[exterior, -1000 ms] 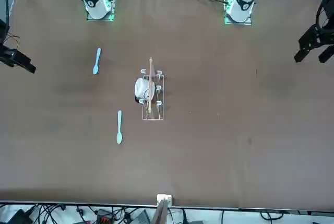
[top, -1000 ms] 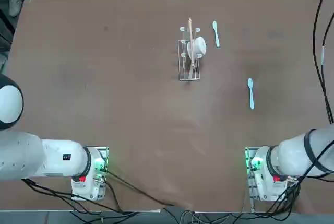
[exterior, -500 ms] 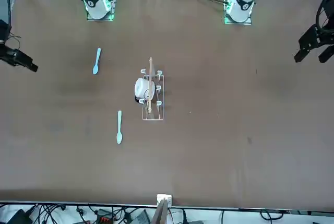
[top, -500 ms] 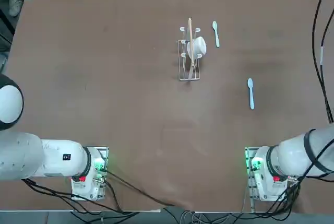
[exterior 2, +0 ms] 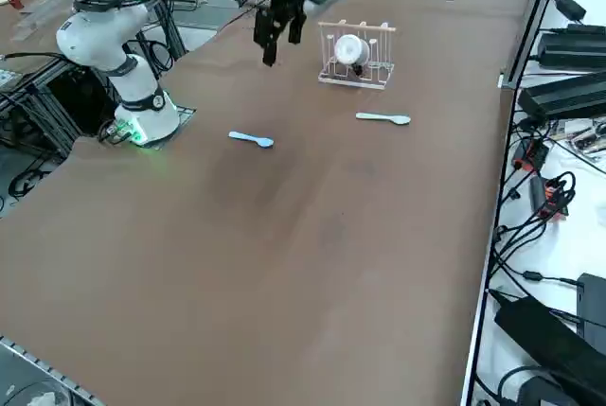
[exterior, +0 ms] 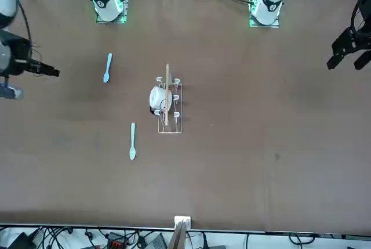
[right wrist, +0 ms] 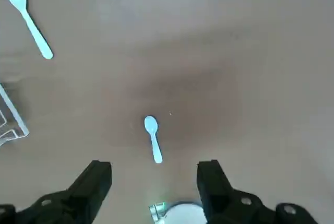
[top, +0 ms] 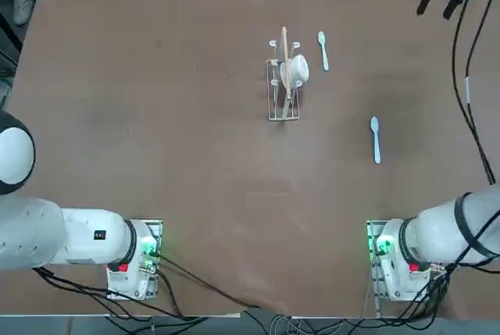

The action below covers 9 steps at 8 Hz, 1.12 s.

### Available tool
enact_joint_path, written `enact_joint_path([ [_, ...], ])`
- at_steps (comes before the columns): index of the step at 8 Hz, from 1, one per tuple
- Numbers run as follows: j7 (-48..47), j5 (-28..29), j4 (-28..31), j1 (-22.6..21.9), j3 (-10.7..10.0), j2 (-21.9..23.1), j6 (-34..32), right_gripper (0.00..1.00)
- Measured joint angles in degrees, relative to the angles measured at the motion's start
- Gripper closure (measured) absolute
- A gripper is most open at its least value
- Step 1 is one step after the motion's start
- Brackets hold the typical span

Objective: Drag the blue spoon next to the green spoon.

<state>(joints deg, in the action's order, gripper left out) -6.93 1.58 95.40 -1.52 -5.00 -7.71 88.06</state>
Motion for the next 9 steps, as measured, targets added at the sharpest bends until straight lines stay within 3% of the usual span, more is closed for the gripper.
enact_joint_path([
  [4,0.0,-1.5,29.1,-4.7,0.6,6.4,30.4,0.0],
  [7,0.0,-1.6,43.4,-6.2,0.8,7.3,47.7,0.0],
  [9,-0.1,-1.6,51.3,-6.9,0.8,5.4,59.3,0.0],
])
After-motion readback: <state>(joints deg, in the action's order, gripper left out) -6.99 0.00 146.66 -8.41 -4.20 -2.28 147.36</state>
